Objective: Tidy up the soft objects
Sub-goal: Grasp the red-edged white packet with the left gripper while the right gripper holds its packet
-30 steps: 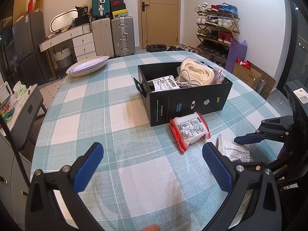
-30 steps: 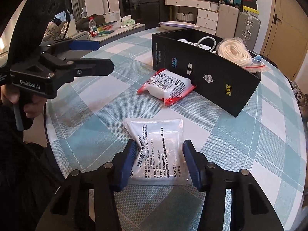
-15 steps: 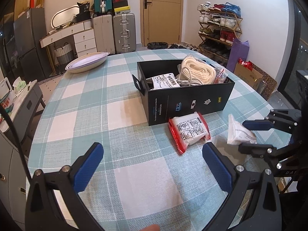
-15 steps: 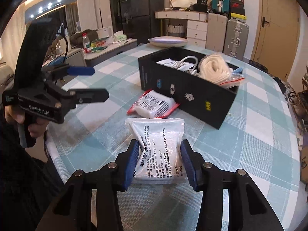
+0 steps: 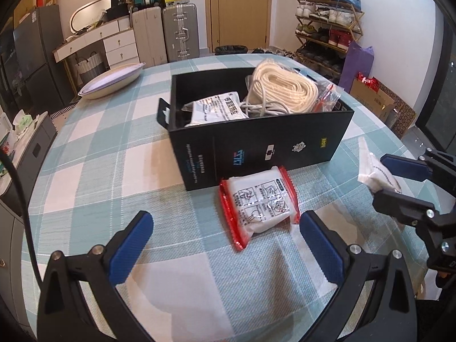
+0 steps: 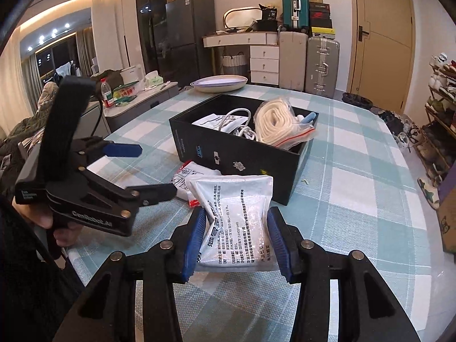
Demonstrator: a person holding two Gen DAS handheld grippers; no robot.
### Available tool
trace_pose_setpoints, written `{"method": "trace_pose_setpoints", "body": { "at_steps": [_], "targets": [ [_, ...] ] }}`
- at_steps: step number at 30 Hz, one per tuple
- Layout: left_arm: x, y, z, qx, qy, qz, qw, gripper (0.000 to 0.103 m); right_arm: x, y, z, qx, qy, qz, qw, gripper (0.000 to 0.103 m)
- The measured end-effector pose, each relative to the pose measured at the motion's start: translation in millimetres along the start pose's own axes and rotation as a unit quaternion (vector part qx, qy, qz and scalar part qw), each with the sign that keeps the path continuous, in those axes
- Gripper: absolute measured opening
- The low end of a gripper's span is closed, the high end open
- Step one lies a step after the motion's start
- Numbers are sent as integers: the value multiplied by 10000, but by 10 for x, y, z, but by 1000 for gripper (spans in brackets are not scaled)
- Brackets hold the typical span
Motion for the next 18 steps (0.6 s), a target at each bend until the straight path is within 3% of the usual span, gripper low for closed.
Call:
{"method": "trace_pose_setpoints", "body": {
  "at_steps": [12,18],
  "targets": [
    [-121,-254,11,361,-51,1,9993,101,-46,-12,-16,16,-81,-36,10000,46],
    [-181,-314,5,460,-89,-80,9989,78,-51,-12,-14,15,-90,-45,9999,46]
  ]
}}
Point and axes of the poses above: each gripper's, at about its wrist camera, not at the fingertips, and y roughly against the way its jaws point, x to its left, z to its top, the point moved 7 cm from there along -y, roughly the way its jaws point, and after that the axes turned 11 degrees about -z, right-handed, at the moved point
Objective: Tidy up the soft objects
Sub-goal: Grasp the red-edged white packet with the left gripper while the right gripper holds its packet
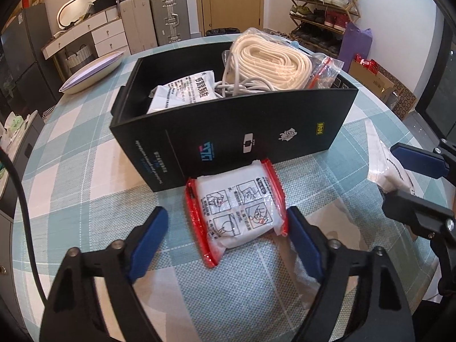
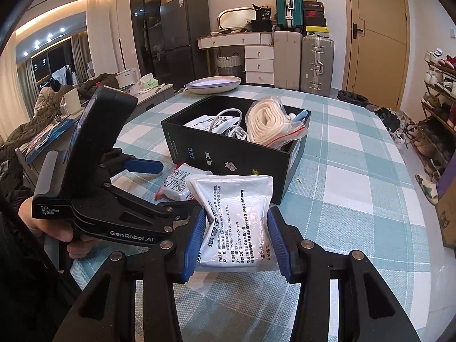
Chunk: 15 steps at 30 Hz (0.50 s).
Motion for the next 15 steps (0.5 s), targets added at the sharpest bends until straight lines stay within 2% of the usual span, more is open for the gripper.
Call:
{"method": "trace_pose_setpoints", "body": {
  "at_steps": [2,5,15],
  "targets": [
    [-35,21,-3,-34,-30,-155,9999,62,-2,-4,1,4,2,6,10000,46],
    [-59,61,-13,-97,-91,-237,9996,55,3,-8,4,5,0,9,10000,46],
    [-99,352,-57,-389,-274,-449,9979,54,15,-12,30,-66,6,-5,10000,46]
  ]
}}
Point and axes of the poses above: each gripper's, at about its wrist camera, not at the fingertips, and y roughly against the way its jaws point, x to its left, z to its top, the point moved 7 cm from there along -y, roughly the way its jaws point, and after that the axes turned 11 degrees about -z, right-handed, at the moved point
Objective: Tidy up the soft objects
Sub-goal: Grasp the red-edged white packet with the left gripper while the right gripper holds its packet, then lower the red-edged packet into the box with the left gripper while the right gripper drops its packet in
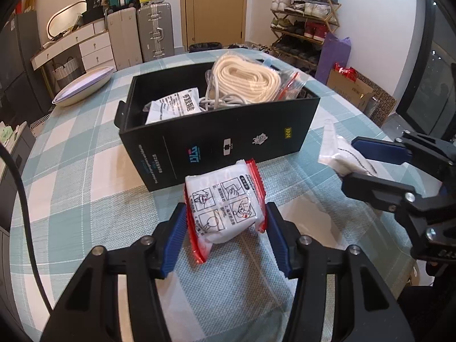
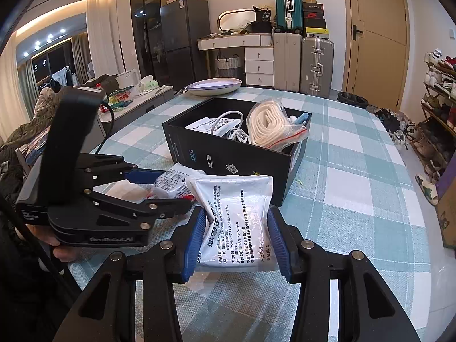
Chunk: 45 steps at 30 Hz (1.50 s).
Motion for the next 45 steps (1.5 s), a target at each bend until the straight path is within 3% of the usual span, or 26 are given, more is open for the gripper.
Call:
{"method": "trace_pose_setpoints", "body": {
  "at_steps": [10,18,33,45],
  "targets": [
    [84,449,181,-543,-113,3,9985,54,-64,138,166,-333,-215,-60,9992,46],
    [202,609,376,-819,-51,99,9966,54,-188,198,434,-493,-373,-359,9974,46],
    [431,605,724,-1073,9,216,9940,54,-189,8,844,-615,-215,-697,9954,46],
    [500,313,896,-962,12,199,9952,54,-161,-310,1035,-494,-105,-862,9950,46]
  ]
}}
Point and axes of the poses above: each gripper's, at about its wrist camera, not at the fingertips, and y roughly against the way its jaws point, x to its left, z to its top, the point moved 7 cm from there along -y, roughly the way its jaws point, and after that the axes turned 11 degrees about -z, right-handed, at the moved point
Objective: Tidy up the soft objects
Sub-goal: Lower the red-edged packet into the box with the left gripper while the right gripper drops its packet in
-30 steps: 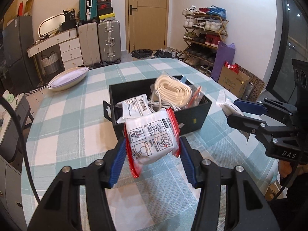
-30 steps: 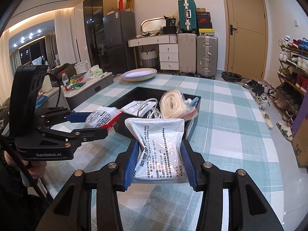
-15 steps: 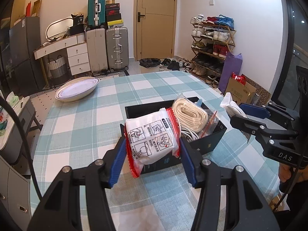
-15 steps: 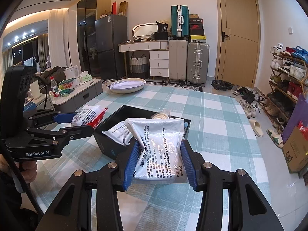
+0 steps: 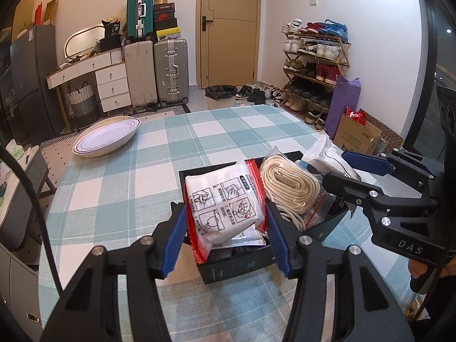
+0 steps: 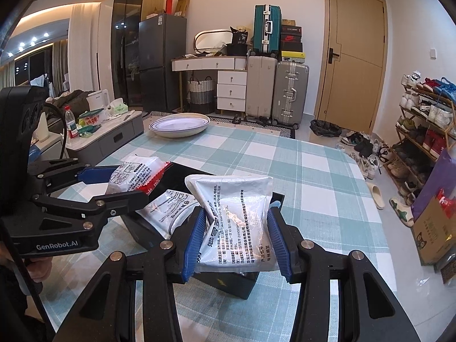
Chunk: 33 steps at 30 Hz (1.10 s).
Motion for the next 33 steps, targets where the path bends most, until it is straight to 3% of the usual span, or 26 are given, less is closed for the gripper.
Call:
{"method": "trace_pose_setpoints", "body": {
  "at_steps": [24,33],
  "targets": [
    [32,-507,-27,407,-187,49,9990,54,98,-656,23,265,641,-446,9966,46],
    [-24,-514,-92,484,-429,135,9978,54,121,-772,-12,358,788,-254,9959,45]
  ]
}}
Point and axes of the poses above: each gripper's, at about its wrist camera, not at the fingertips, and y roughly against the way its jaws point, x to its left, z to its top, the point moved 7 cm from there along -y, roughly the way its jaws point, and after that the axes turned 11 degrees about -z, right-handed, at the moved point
